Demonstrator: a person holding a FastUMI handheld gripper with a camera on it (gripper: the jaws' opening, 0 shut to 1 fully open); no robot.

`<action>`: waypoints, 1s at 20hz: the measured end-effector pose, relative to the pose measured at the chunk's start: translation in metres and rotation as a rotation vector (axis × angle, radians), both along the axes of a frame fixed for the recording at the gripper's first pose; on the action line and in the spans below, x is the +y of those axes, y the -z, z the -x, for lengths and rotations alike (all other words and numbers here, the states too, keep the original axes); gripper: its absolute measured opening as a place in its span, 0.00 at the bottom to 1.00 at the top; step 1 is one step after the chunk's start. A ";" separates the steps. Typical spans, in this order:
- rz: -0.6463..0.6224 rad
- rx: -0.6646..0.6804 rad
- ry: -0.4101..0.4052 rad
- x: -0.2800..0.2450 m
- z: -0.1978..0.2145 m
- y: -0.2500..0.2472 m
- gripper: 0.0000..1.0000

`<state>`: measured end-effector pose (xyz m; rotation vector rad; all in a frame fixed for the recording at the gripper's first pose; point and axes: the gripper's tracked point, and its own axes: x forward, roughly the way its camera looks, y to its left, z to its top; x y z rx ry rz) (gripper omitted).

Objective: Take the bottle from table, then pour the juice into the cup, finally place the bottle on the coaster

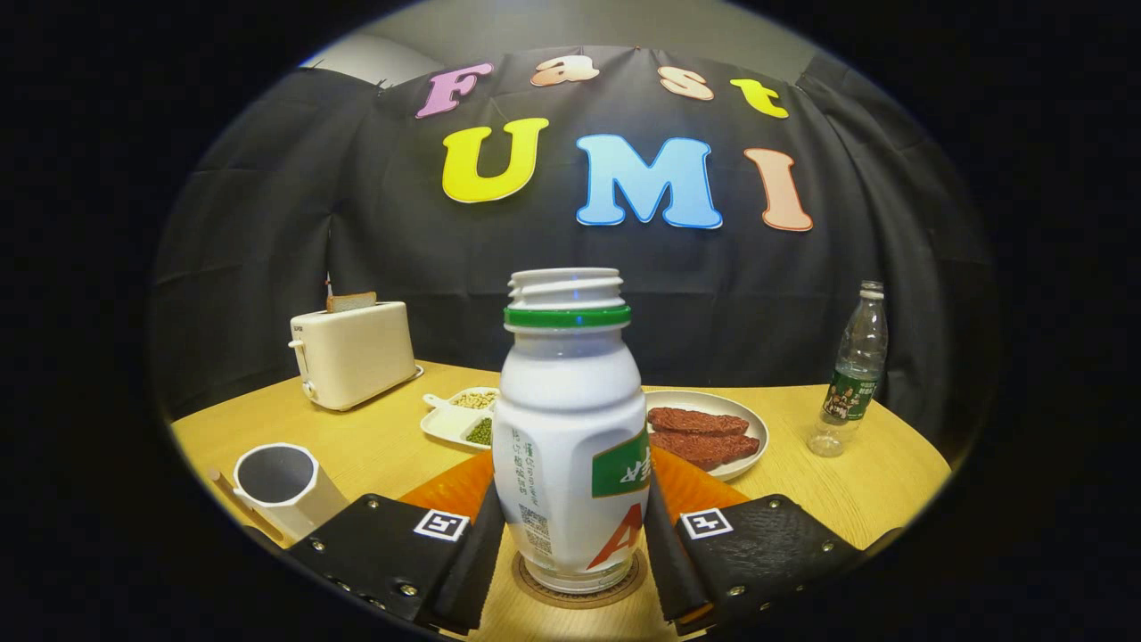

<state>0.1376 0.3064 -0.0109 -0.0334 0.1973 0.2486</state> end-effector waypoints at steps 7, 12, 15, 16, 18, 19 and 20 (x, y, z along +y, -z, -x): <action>-0.005 -0.004 -0.004 0.002 -0.004 0.008 0.72; 0.003 -0.005 -0.006 0.002 -0.001 0.009 0.76; 0.001 -0.023 0.006 -0.002 0.006 -0.003 0.99; 0.000 -0.031 0.017 -0.004 0.010 -0.009 0.98; -0.014 -0.035 0.031 -0.006 0.016 -0.021 0.98; -0.022 -0.039 0.036 -0.007 0.019 -0.029 0.98; -0.024 -0.051 0.042 -0.008 0.023 -0.040 0.98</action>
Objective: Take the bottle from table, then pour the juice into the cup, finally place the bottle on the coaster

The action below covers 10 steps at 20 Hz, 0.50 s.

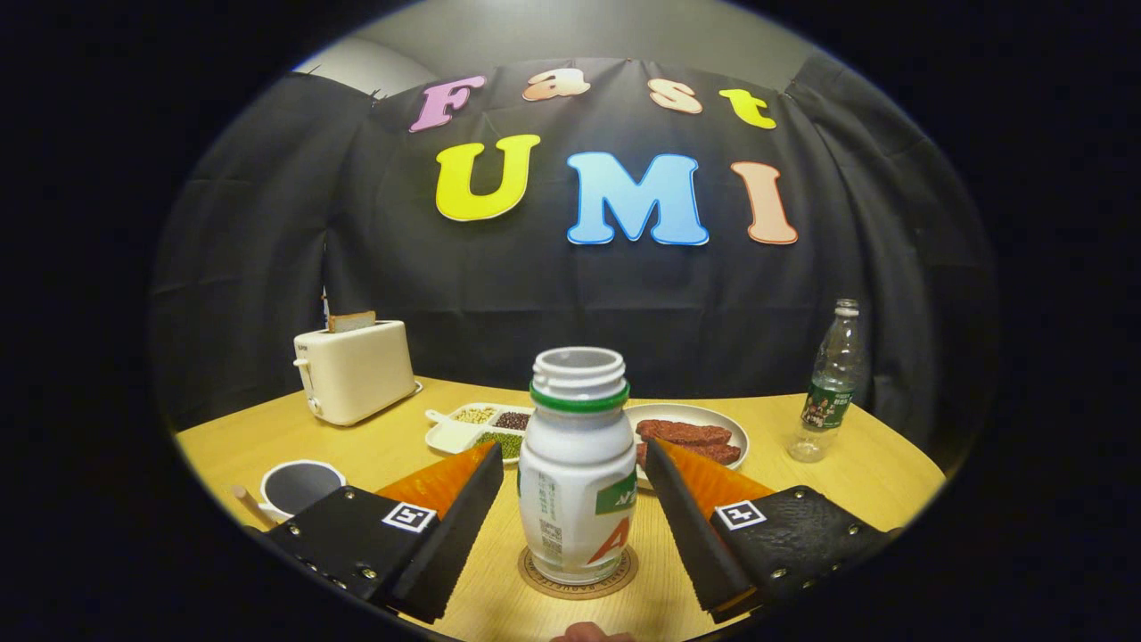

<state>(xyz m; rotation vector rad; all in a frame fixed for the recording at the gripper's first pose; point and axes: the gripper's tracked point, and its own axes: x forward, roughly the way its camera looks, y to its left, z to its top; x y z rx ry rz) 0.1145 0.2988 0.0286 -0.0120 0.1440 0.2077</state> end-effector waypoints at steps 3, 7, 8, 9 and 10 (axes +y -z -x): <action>-0.001 -0.037 0.040 -0.010 0.010 -0.036 0.98; 0.010 -0.098 0.051 -0.013 0.026 -0.093 0.98; 0.015 -0.116 0.054 -0.016 0.030 -0.106 0.98; 0.017 -0.136 0.051 -0.017 0.036 -0.120 0.98; 0.022 -0.142 0.054 -0.018 0.040 -0.129 0.98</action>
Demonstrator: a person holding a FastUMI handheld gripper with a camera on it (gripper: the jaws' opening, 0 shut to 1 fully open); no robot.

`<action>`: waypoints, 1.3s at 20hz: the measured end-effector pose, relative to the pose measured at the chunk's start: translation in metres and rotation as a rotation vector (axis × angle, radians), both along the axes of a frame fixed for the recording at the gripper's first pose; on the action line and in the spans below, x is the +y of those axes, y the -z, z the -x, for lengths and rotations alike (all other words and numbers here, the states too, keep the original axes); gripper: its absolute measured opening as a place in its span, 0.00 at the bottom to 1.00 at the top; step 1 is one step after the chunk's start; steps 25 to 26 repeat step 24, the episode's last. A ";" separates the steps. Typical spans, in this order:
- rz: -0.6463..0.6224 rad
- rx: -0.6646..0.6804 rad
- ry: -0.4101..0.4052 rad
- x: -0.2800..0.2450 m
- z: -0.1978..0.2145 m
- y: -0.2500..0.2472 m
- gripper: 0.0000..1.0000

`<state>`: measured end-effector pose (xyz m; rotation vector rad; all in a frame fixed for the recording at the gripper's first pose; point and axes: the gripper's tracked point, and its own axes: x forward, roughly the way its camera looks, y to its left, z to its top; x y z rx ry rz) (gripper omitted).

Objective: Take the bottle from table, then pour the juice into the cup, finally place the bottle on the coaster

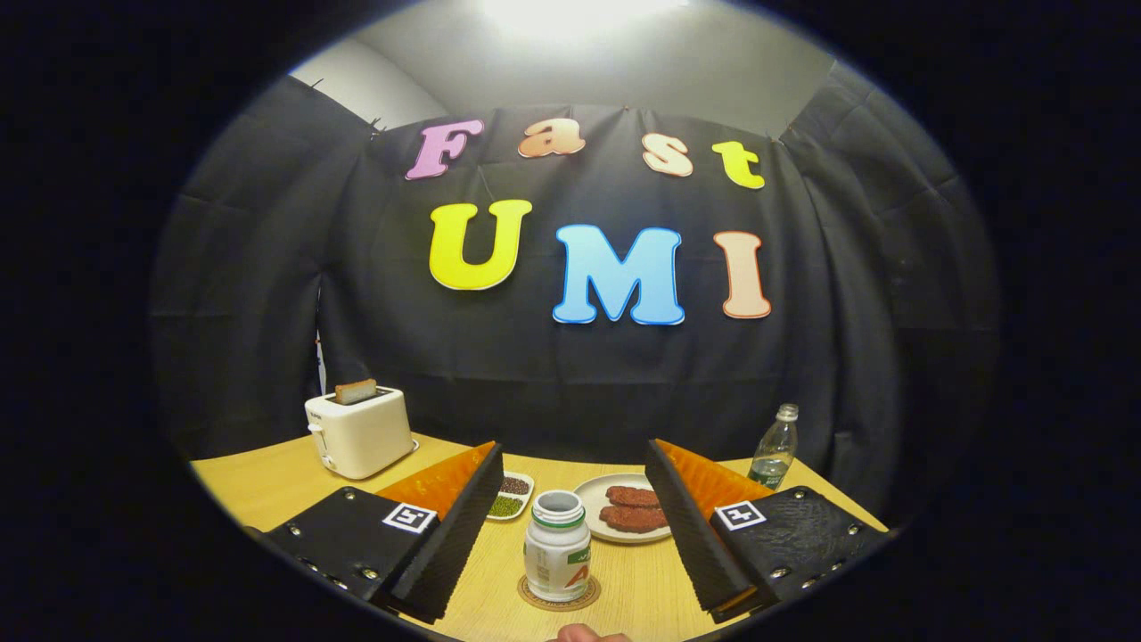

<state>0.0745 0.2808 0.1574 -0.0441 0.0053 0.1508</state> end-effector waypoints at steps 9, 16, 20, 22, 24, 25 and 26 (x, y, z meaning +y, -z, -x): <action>0.064 -0.050 0.009 -0.004 0.029 -0.044 0.98; 0.032 -0.041 -0.022 -0.036 0.034 -0.003 0.98; 0.029 -0.055 -0.016 -0.071 0.033 0.045 0.98; 0.018 -0.037 -0.013 -0.091 0.031 0.071 0.98; 0.000 -0.048 -0.015 -0.111 0.030 0.083 0.98; 0.000 -0.048 -0.015 -0.111 0.030 0.083 0.98; 0.000 -0.048 -0.015 -0.111 0.030 0.083 0.98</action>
